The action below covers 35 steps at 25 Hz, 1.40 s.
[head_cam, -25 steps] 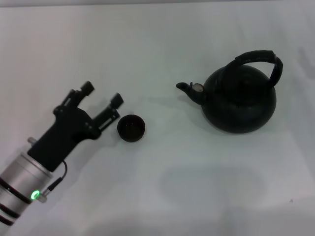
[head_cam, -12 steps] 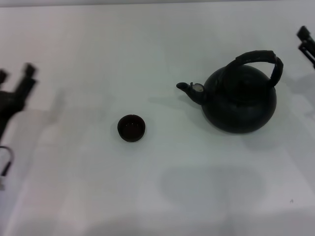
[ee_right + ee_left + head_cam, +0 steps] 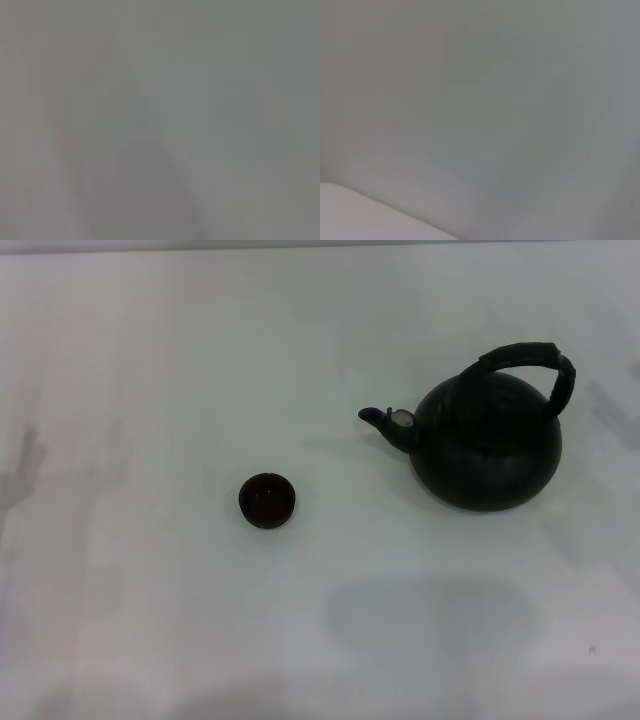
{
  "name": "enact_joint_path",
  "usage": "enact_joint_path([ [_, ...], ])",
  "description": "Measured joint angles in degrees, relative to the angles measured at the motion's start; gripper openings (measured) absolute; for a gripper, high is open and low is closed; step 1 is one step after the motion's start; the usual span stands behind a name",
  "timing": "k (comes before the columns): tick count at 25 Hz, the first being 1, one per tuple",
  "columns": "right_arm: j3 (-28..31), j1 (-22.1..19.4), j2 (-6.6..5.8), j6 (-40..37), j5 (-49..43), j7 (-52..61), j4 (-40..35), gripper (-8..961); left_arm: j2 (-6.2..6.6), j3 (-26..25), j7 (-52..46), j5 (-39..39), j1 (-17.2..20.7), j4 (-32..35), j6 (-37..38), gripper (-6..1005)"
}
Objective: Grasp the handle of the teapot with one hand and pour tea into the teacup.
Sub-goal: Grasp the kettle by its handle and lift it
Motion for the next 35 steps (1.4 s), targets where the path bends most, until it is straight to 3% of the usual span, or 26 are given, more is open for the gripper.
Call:
enact_joint_path([
  [4, -0.07, -1.92, -1.24, 1.62, -7.03, 8.50, -8.49, 841, 0.00, 0.00, 0.28, -0.07, -1.39, 0.02, 1.82, 891],
  [8, 0.33, -3.80, -2.61, 9.88, -23.75, 23.97, -21.16, 840, 0.05, 0.00, 0.30, -0.12, -2.63, 0.29, 3.17, 891],
  [11, 2.59, -7.18, -1.35, 14.50, -34.09, 30.57, -31.32, 828, 0.09, 0.00, 0.32, -0.16, -3.22, 0.66, 4.17, 891],
  [17, 10.23, -16.13, 3.24, 16.01, -50.96, 42.49, -54.36, 780, 0.09, 0.00, 0.34, -0.67, -3.47, 0.84, 5.31, 891],
  [21, 10.13, -19.56, 4.02, 14.70, -61.12, 53.34, -64.82, 781, 0.09, 0.00, 0.35, -1.53, -3.61, 0.89, 5.58, 891],
  [26, 5.42, -19.97, 4.26, 15.79, -65.64, 57.66, -66.17, 781, 0.09, -0.01, 0.35, -1.60, -4.22, 0.88, 6.80, 890],
  [35, -5.34, -19.46, 4.31, 29.62, -65.25, 57.55, -63.14, 780, 0.01, 0.00, 0.35, -1.62, -4.74, 0.75, 8.40, 890],
])
